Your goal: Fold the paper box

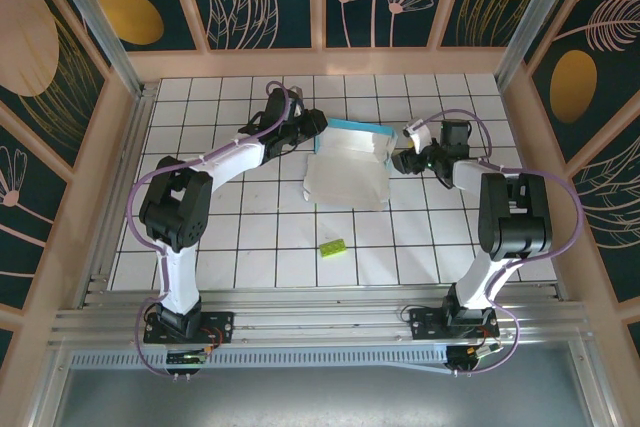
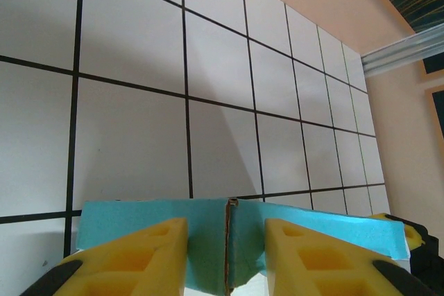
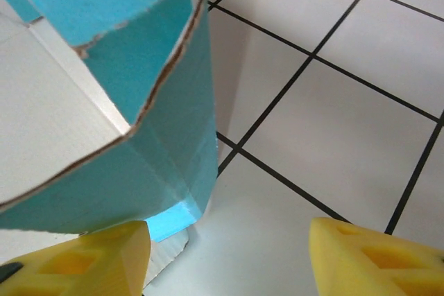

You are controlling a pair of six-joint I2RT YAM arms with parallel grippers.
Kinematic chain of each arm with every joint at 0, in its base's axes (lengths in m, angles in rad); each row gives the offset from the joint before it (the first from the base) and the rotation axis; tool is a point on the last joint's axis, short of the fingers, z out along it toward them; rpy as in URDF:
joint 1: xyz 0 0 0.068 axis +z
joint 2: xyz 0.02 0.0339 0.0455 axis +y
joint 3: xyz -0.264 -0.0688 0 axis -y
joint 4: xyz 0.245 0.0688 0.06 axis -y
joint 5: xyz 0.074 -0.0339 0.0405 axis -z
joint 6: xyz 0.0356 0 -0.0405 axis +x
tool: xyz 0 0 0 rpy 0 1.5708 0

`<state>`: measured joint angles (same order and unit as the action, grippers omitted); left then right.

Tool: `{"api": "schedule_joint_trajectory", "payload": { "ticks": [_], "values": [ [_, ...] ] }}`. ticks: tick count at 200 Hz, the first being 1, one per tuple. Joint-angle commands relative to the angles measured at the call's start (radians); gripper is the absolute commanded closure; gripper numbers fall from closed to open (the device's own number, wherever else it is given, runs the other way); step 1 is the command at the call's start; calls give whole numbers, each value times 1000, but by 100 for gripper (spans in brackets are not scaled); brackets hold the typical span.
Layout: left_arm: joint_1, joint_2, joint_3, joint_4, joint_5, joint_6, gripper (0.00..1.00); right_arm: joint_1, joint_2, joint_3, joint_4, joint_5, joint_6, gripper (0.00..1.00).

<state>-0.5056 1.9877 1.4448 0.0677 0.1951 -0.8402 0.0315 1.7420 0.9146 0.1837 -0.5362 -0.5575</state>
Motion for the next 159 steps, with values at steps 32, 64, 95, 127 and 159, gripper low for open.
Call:
{"api": "schedule_joint_trajectory", "payload": {
  "ticks": [32, 64, 95, 127, 159],
  "values": [
    [4, 12, 19, 1, 19, 17, 67, -9, -37, 19, -104, -93, -197, 24],
    [5, 14, 18, 4, 24, 22, 67, -15, -61, 10, -82, -99, -240, 23],
    [4, 20, 23, 9, 33, 20, 67, -16, -15, 74, -161, -42, -293, 29],
    [4, 23, 25, 14, 36, 15, 67, -32, 2, 113, -306, -123, -403, 25],
    [4, 20, 29, 6, 32, 23, 67, -74, 13, 155, -386, -169, -452, 21]
  ]
}}
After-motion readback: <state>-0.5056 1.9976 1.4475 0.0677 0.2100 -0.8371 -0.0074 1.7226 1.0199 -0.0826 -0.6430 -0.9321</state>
